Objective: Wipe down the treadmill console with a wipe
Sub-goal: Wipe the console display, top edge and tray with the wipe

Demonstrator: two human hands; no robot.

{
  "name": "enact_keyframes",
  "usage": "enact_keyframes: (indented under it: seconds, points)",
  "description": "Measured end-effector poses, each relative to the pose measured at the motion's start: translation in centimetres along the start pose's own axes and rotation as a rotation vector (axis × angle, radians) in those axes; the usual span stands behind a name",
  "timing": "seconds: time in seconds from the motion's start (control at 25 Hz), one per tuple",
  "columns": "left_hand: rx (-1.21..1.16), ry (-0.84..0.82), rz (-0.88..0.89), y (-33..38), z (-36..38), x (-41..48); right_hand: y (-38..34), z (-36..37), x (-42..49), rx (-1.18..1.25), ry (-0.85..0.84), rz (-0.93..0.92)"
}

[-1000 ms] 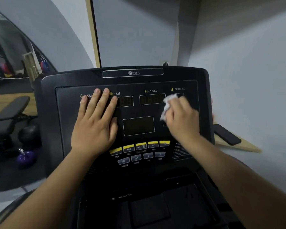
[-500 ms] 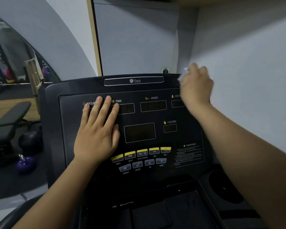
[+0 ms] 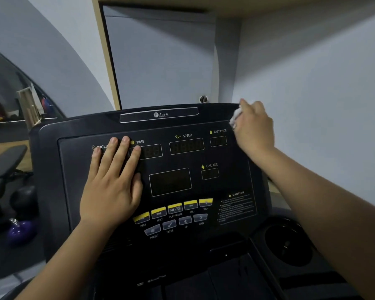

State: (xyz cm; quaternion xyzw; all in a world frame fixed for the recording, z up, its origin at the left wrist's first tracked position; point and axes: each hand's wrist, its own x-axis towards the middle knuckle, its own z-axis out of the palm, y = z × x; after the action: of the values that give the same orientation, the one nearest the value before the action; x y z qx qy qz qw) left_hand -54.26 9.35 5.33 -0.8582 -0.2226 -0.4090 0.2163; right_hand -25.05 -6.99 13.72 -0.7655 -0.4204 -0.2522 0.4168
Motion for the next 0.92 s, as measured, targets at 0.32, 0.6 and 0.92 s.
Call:
enact_keyframes:
  seconds: [0.32, 0.6, 0.92]
  points:
    - [-0.004, 0.015, 0.002, 0.1, 0.2, 0.0, 0.1, 2.6, -8.5, -0.266, 0.138, -0.048]
    - [-0.021, 0.040, 0.005, 0.4, -0.3, 0.1, 1.4, 0.5, 1.5, -0.062, 0.177, 0.141]
    - [-0.028, 0.053, 0.000, 0.4, 0.0, 0.0, 1.5, 1.7, -10.2, 0.021, 0.190, 0.046]
